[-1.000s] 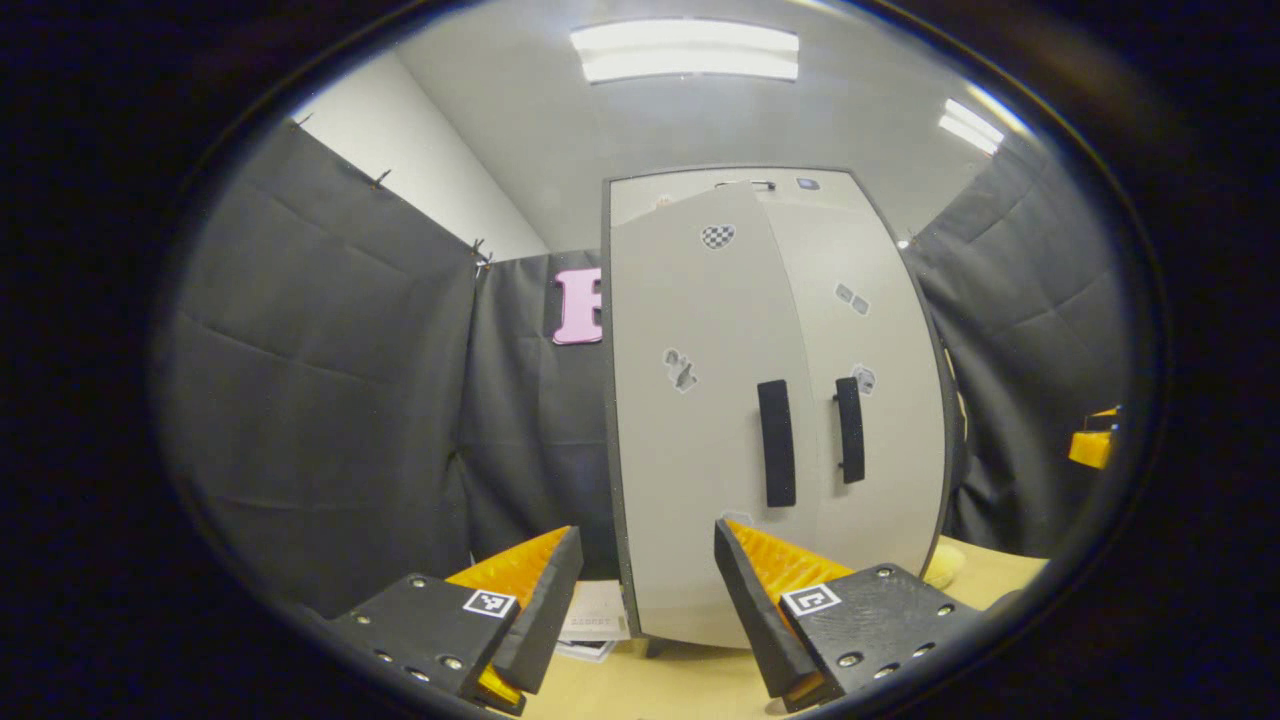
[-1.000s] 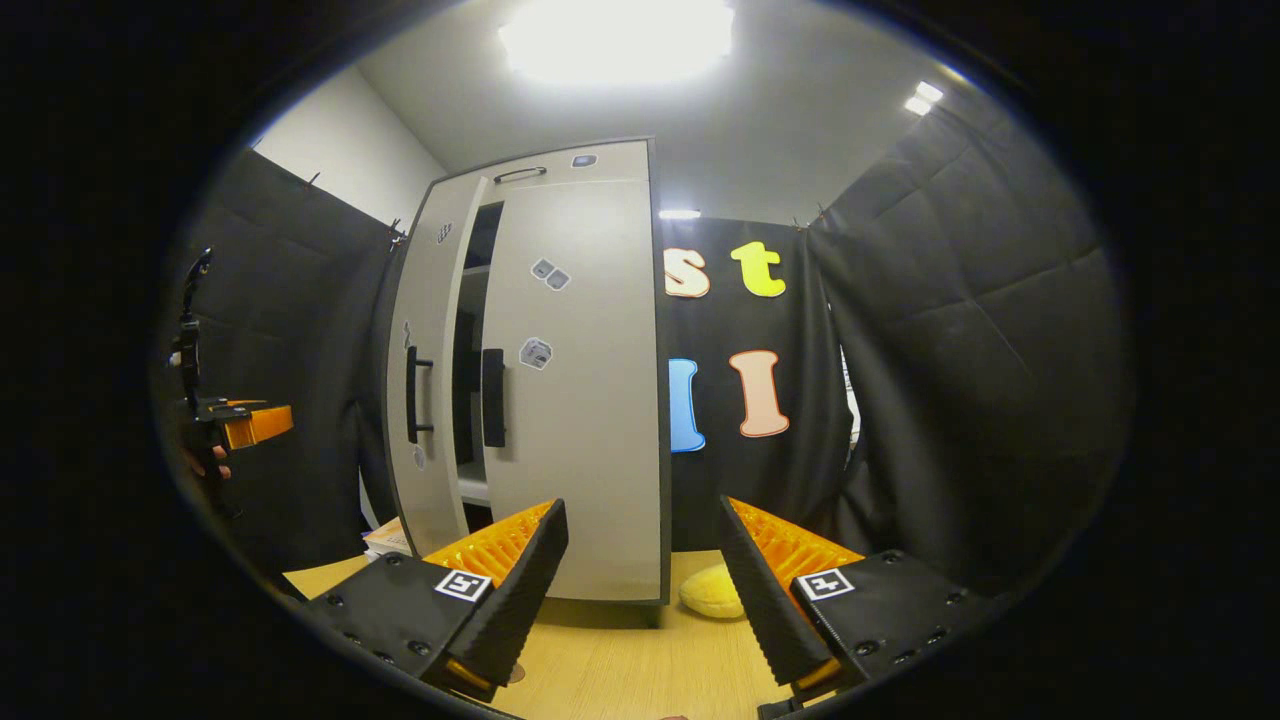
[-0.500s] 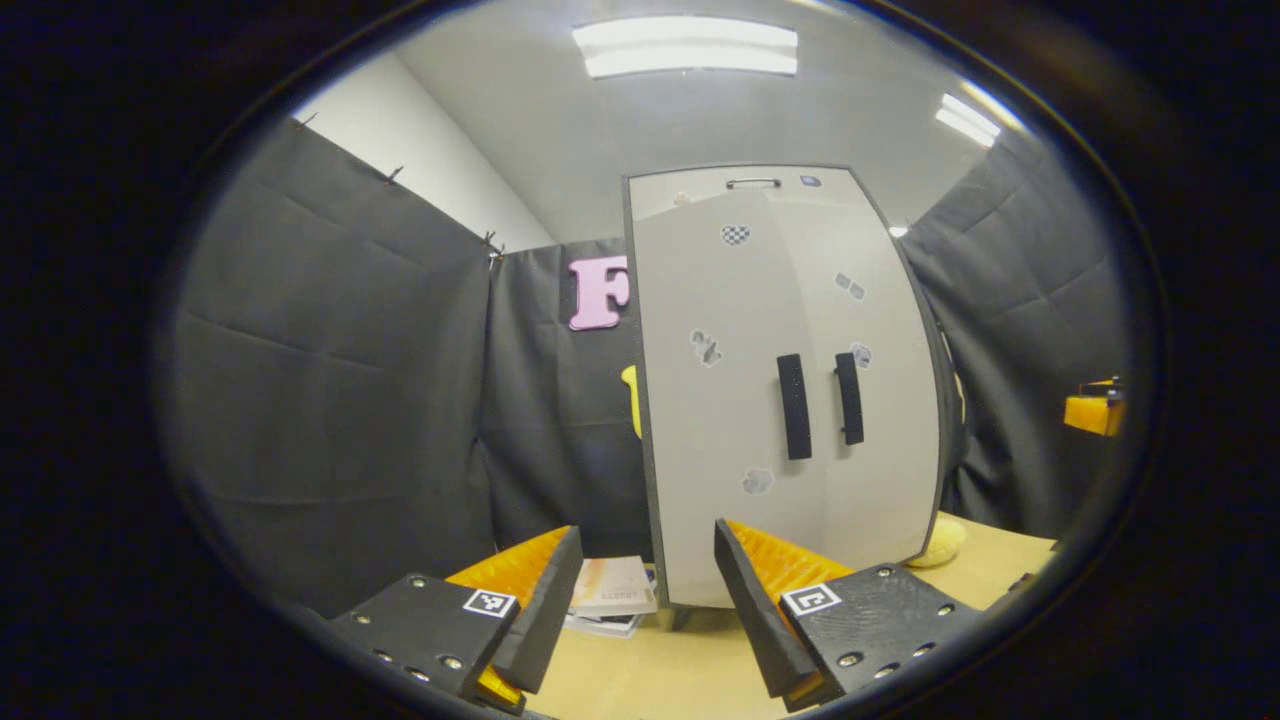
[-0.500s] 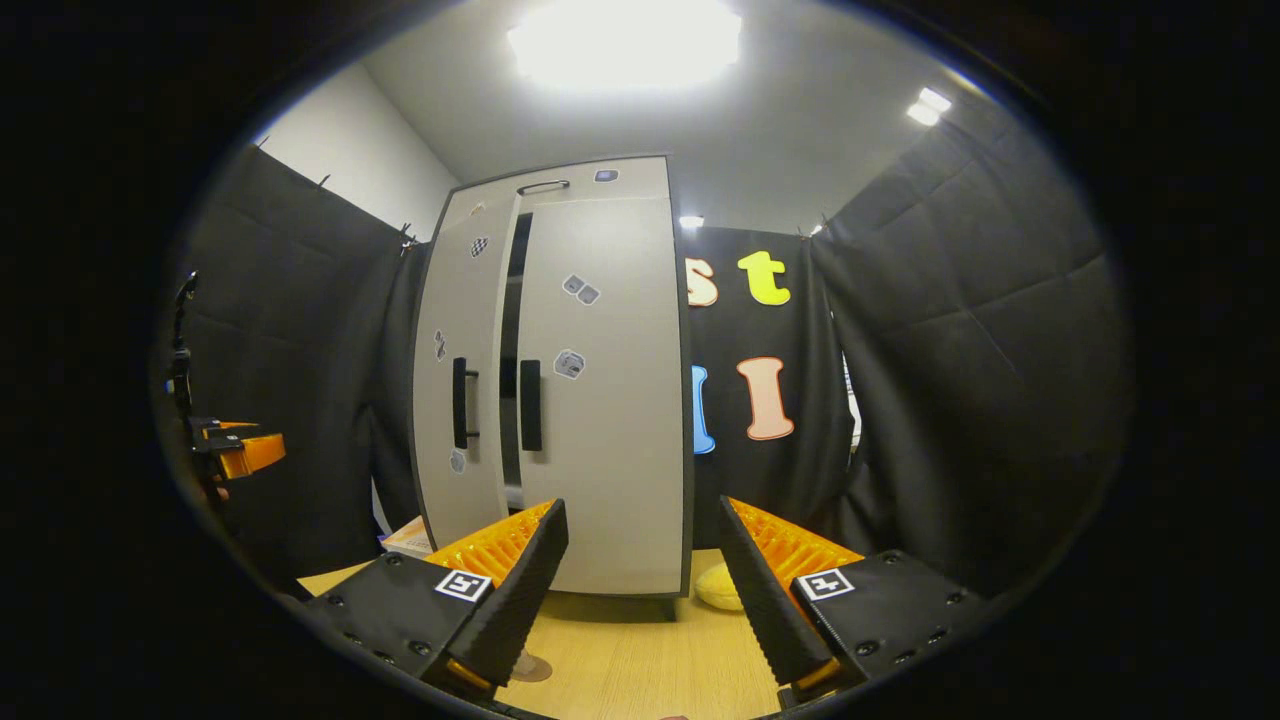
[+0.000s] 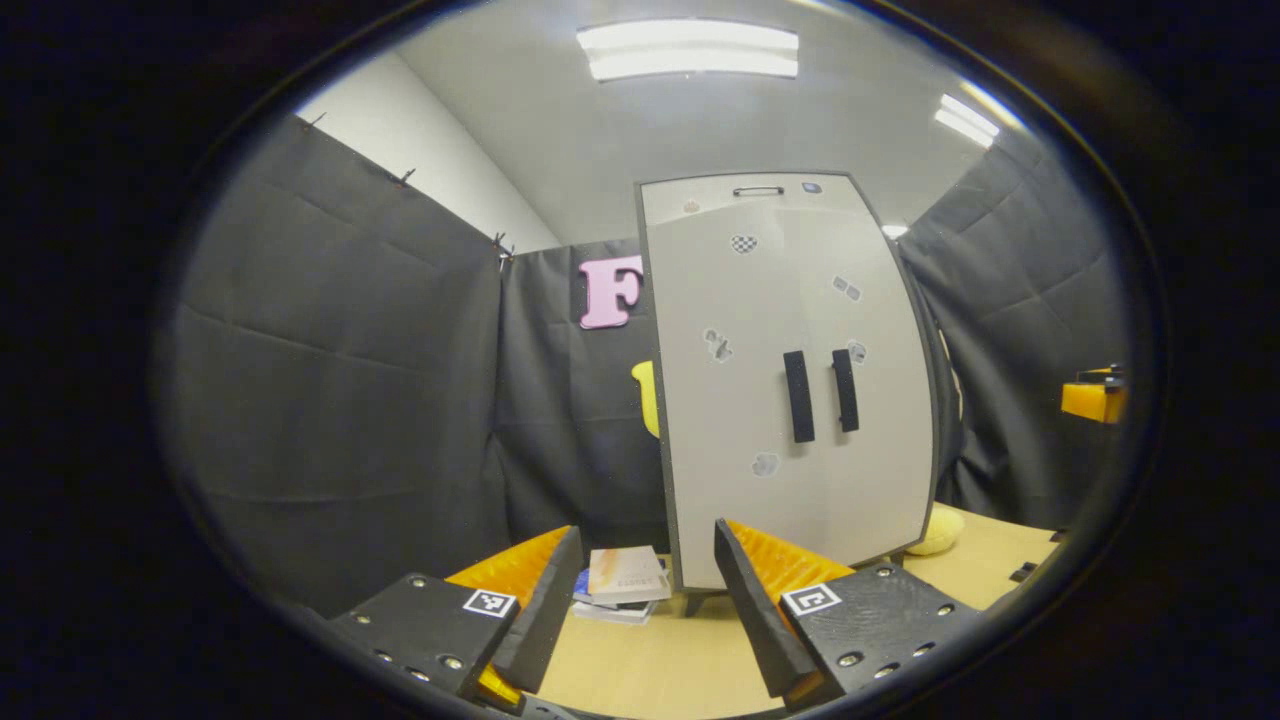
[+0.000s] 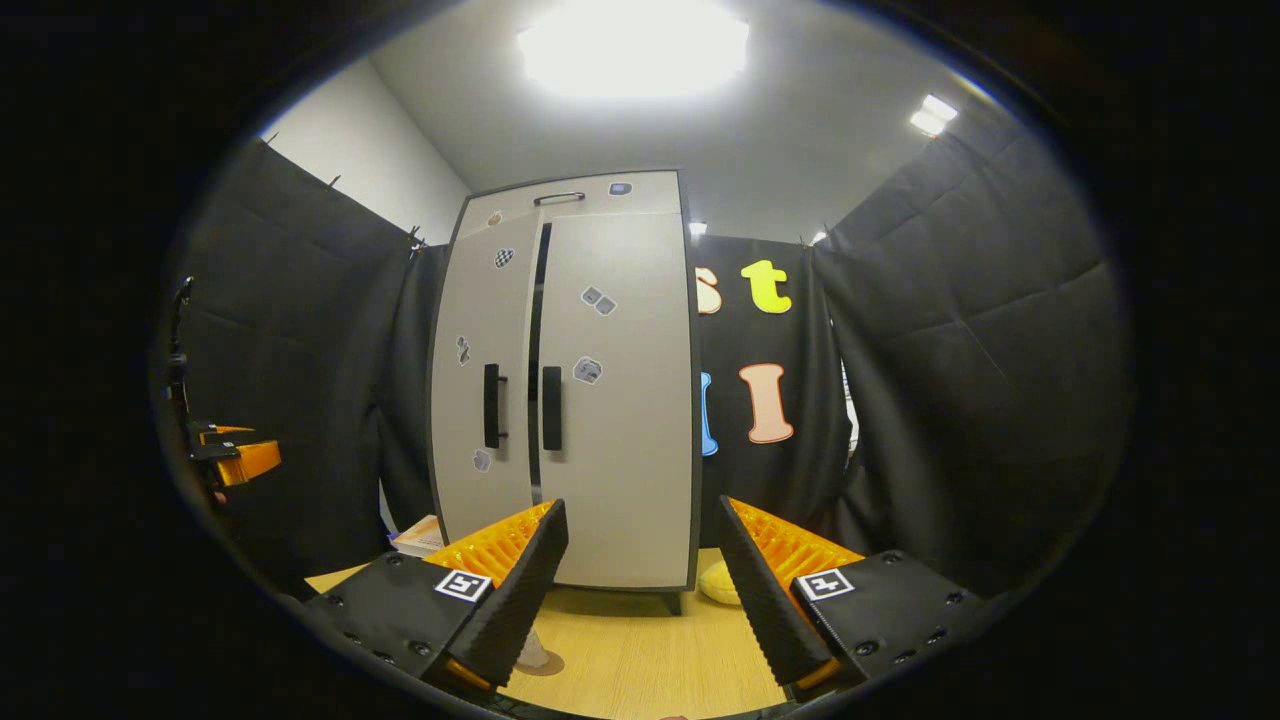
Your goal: Grasp the bottle in the cabinet with the left hand and place it on the coaster, then close the right door with the right hand and the left door with the left hand.
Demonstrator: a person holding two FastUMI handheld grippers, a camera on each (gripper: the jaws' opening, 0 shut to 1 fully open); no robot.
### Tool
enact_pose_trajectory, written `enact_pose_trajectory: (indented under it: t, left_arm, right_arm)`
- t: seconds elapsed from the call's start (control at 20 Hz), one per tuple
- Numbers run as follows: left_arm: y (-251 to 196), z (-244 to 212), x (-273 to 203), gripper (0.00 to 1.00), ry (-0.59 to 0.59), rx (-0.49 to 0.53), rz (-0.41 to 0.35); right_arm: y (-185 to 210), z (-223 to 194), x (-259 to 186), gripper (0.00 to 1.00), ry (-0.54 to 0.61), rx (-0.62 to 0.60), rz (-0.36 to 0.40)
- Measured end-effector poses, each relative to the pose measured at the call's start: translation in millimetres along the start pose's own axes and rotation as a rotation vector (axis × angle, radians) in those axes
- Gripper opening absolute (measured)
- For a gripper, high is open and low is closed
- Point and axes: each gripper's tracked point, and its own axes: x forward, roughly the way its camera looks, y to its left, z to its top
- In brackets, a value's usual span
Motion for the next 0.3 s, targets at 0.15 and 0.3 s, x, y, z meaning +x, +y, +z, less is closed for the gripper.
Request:
enact_pose_trajectory:
  t: [0.15,0.3]
  left_arm:
    - [4.8,1.9,-2.3,0.81,-0.002,0.011,0.002]
    - [5.5,4.2,-4.9,0.81,-0.009,0.016,-0.004]
  right_arm:
    - [4.2,2.6,-4.7,0.95,-0.004,-0.009,0.0]
    - [6.8,4.0,-7.3,0.95,-0.005,-0.008,0.001]
